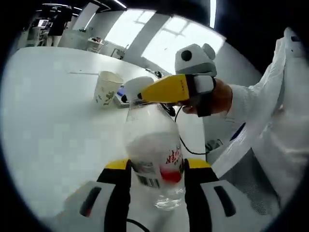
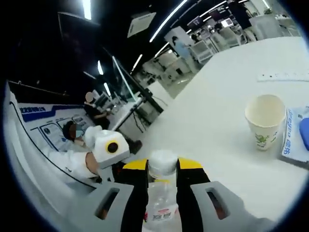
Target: Arrange the tabletop items into an orderly group along one side of the table until the central work area is clear of visible clutter.
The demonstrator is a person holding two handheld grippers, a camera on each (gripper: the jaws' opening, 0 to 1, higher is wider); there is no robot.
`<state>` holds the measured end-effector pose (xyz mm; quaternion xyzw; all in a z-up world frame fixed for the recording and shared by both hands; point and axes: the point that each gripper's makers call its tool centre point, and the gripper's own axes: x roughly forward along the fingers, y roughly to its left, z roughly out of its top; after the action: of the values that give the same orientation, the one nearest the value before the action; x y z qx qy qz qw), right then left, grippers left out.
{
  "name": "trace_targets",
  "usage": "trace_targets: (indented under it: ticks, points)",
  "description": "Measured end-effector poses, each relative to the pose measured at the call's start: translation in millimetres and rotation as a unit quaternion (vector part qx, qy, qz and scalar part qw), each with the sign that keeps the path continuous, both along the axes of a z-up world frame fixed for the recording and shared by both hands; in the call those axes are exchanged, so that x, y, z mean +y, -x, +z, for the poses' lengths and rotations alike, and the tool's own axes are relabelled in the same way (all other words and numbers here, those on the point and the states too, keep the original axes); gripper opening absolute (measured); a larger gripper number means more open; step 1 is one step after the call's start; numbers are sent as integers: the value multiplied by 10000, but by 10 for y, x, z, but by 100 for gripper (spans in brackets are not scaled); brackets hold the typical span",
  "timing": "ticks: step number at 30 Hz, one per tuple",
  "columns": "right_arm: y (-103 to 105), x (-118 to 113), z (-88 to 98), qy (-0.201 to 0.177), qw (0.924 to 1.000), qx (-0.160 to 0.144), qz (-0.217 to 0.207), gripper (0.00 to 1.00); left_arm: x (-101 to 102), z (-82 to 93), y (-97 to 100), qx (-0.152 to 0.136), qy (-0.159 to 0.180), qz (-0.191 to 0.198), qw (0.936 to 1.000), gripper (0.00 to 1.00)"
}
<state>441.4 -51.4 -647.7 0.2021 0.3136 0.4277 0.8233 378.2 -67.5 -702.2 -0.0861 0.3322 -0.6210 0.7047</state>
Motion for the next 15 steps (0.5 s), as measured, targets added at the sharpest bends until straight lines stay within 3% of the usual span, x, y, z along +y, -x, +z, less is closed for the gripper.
trace_targets:
  ticks: [5,9,15]
  points:
    - [28,13,79,112,9998,-128,110,18,25,55,-30,-159,46,10,9999,40]
    - [1,16,194,297,9981,-472,248,18,57,143,-173,-206,151,212,9995,37]
    - [-37,57,338,766,9891,-1106,596,18,53,224,-328,-704,-101,48,9975,36]
